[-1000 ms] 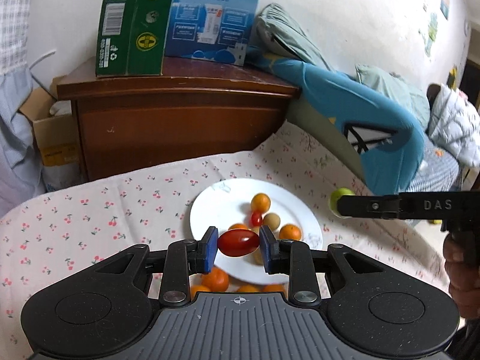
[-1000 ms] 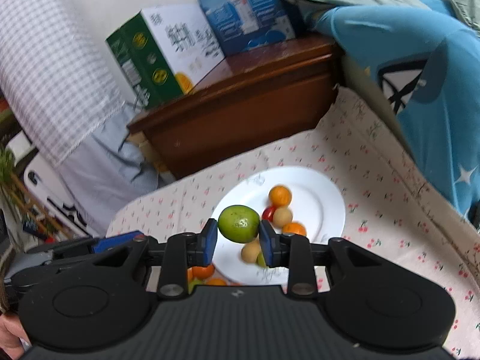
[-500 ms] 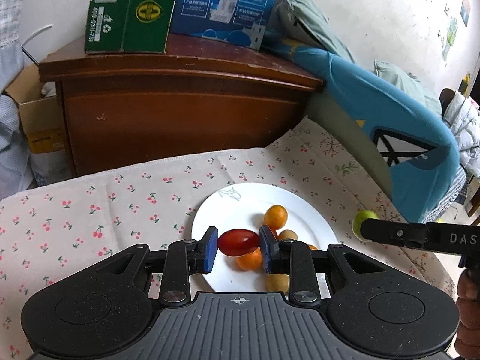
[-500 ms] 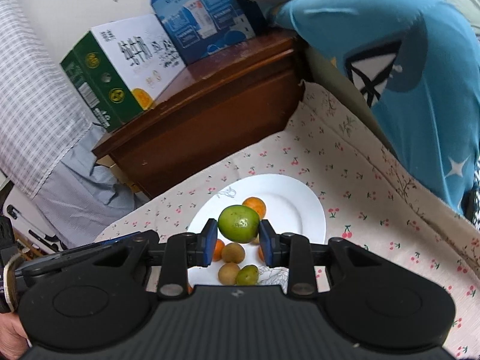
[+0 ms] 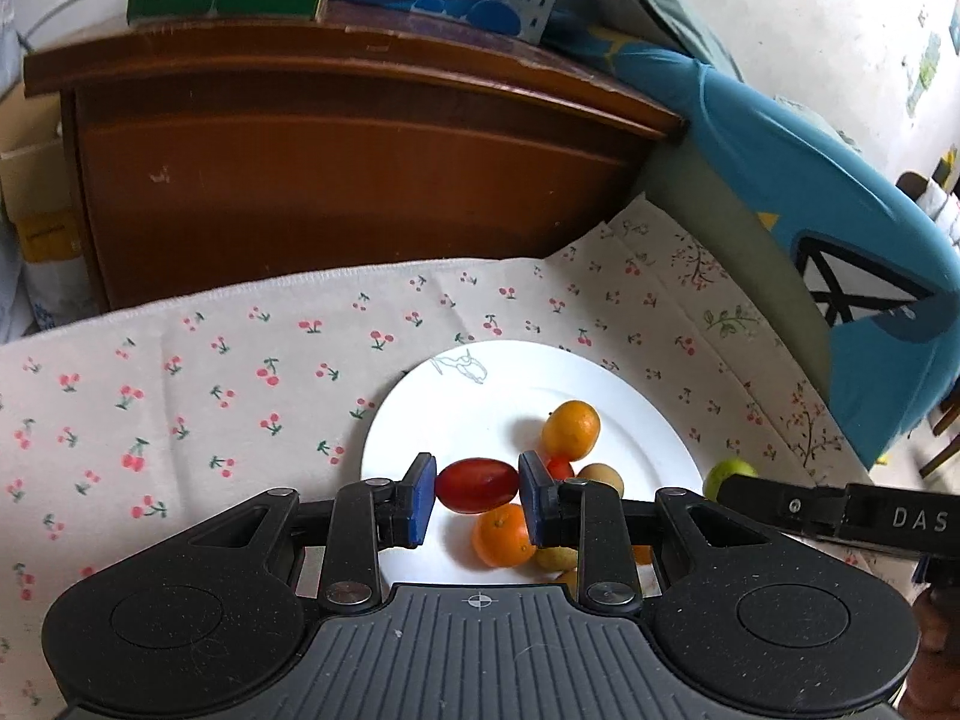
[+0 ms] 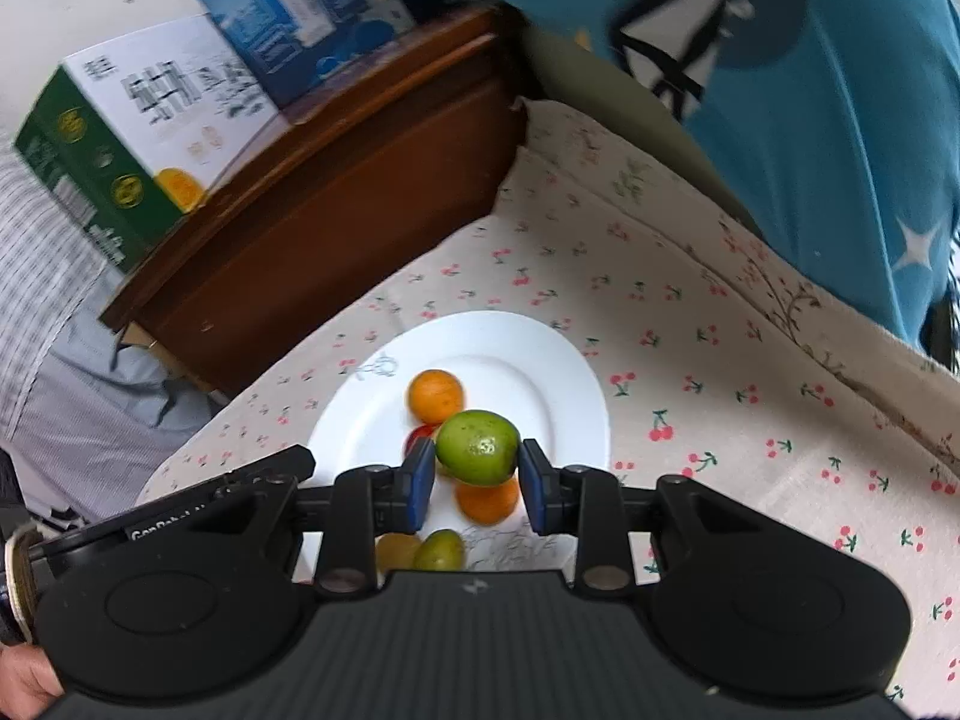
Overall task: Organize fruits
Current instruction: 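Lower both fruits onto the plate and open both tools, then withdraw both tools from the plate toward the remaining fruits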
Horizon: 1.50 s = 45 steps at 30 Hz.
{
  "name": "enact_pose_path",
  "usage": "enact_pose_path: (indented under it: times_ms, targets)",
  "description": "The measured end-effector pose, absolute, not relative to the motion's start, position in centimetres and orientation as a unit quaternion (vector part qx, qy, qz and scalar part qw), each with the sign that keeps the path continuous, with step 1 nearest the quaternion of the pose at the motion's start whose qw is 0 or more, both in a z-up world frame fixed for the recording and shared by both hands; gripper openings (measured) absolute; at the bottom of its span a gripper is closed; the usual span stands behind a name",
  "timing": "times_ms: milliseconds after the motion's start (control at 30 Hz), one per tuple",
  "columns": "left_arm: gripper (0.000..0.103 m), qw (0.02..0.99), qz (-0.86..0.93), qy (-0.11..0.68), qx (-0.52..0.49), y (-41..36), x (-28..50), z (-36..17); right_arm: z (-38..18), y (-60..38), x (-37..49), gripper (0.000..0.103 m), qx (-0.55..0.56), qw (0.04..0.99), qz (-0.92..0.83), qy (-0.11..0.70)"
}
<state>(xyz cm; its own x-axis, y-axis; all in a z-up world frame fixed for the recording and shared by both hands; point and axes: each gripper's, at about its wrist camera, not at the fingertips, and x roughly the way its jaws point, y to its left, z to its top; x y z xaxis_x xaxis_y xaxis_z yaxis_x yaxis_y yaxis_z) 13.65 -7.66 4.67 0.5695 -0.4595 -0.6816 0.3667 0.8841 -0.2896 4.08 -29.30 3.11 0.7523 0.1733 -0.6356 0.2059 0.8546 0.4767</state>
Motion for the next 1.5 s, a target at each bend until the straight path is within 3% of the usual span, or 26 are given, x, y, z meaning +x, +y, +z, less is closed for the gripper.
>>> enact_pose_path:
  times_ms: [333,567,767,1500]
  targets:
    - [0.03,0.878,-0.235,0.409,-0.083,-8.1,14.6,4.2,2.2,-29.8,5.3,0.033,0.29,0.889,-0.017,0.354]
    - [0.061,0.897,-0.225,0.371,-0.084,-7.8,13.7,7.4,3.0,-29.3,5.0,0.033,0.292,0.893,0.006,0.341]
    - [0.067,0.913,-0.207,0.346,-0.058,-7.0,11.8,10.1,4.0,-28.4,4.3,0.033,0.267,0.904,0.028,0.333]
    - [0.068,0.916,-0.153,0.37,-0.03,-2.8,4.5,10.0,4.9,-26.8,-0.2,0.035,0.217,0.914,0.058,0.339]
